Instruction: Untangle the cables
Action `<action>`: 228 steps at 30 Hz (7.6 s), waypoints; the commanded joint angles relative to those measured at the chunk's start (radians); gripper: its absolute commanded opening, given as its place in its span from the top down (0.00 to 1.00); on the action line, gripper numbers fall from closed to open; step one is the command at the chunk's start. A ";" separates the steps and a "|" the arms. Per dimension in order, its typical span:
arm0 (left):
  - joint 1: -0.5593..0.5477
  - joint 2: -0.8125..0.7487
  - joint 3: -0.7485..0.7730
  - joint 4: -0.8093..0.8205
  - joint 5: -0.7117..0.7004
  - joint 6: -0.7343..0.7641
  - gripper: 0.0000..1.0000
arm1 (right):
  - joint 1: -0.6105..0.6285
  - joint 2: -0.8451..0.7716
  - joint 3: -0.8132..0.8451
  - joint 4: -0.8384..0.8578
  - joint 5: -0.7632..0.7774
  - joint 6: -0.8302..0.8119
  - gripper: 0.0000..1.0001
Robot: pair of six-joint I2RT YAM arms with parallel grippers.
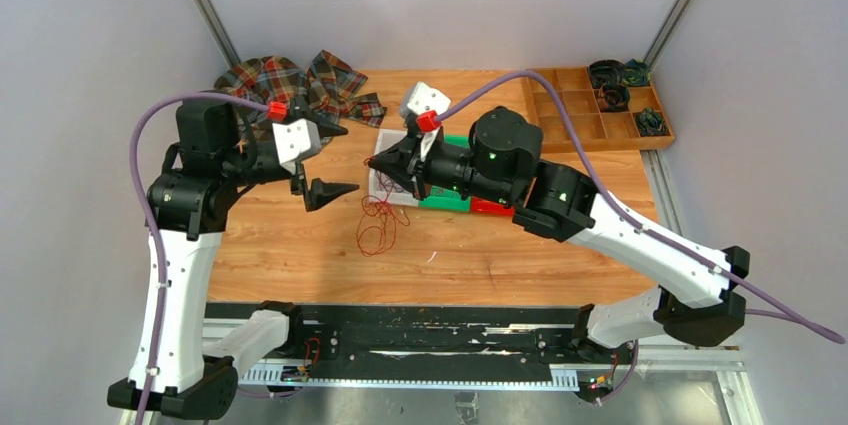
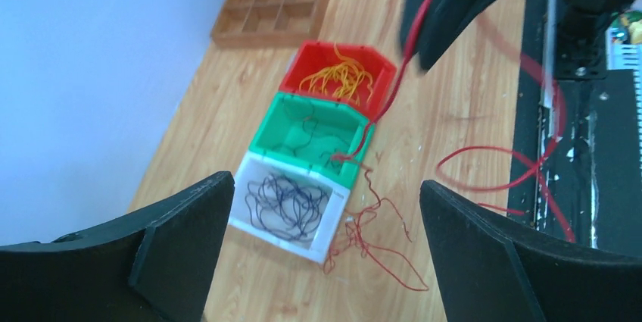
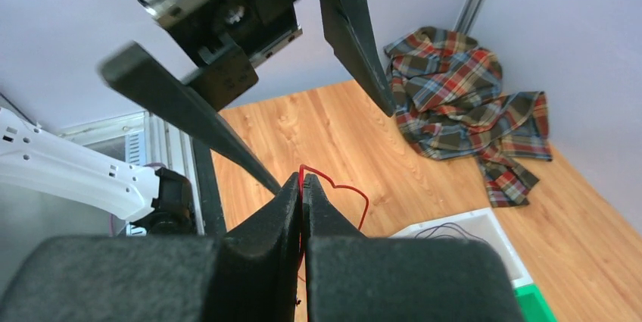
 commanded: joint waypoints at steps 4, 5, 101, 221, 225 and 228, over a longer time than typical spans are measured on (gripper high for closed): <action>0.000 -0.027 -0.026 0.008 0.258 -0.036 0.06 | -0.009 0.000 -0.038 0.113 -0.040 0.049 0.99; -0.009 -0.037 -0.043 0.009 0.277 -0.041 0.07 | -0.009 -0.004 -0.047 0.131 -0.038 0.050 0.99; -0.166 0.208 0.816 0.835 -0.658 -0.480 0.99 | -0.029 0.505 -0.809 0.940 0.228 0.421 0.52; -0.165 0.349 1.025 1.079 -0.610 -0.437 1.00 | -0.065 0.512 -0.731 0.951 0.026 0.365 0.82; -0.166 0.331 0.967 1.078 -0.567 -0.426 1.00 | -0.065 0.503 -0.757 0.964 0.065 0.388 0.76; -0.165 0.307 0.888 1.078 -0.549 -0.399 1.00 | -0.066 0.458 -0.756 0.939 0.106 0.369 0.68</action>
